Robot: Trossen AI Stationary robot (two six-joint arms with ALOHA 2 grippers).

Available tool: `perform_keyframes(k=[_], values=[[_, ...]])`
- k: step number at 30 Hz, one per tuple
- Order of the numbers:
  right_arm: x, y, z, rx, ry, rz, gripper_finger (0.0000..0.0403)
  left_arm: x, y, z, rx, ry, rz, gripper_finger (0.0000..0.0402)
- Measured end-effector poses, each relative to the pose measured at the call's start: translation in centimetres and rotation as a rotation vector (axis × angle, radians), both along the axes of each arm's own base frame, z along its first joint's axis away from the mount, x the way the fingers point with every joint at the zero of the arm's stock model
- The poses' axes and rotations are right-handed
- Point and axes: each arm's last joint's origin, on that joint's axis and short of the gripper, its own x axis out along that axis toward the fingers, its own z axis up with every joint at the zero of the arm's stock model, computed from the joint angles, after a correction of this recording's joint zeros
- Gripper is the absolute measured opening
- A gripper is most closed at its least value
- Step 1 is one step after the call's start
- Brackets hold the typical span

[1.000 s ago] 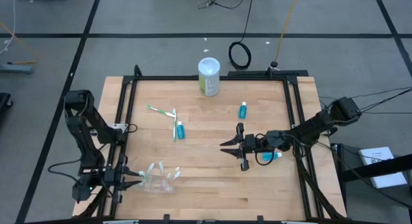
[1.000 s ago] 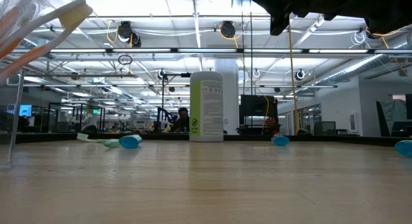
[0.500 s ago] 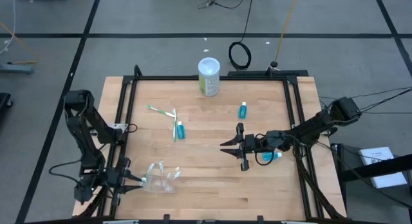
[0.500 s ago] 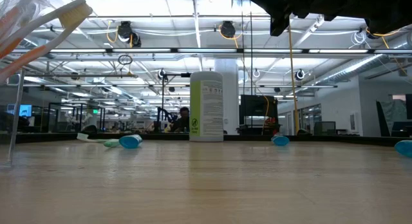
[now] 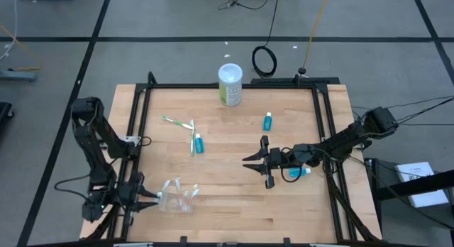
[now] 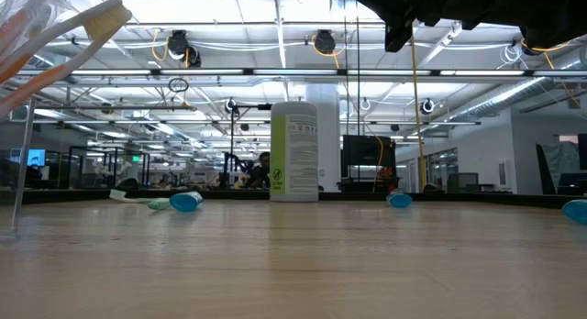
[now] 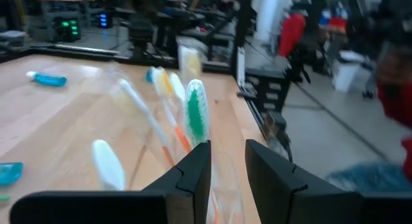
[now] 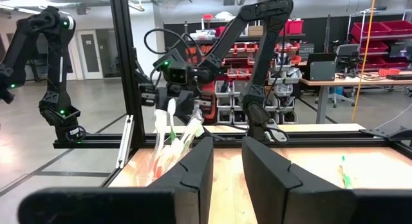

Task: Pick & Place toothbrushing station
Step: Put the green toothbrush into the transparent organizer

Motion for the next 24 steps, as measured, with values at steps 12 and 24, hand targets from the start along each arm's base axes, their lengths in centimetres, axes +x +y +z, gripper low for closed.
perform_keyframes(k=[12, 24], values=[[0.0, 0.0, 0.0, -0.001, 0.0, -0.001, 0.0073, -0.2, 0.0, 0.2, -0.196, 0.121, -0.117, 0.0102], [0.0, 0.0, 0.0, -0.002, 0.0, 0.0, 0.0073, 0.0, -0.2, 1.8, -0.216, -0.014, -0.004, 0.0102]])
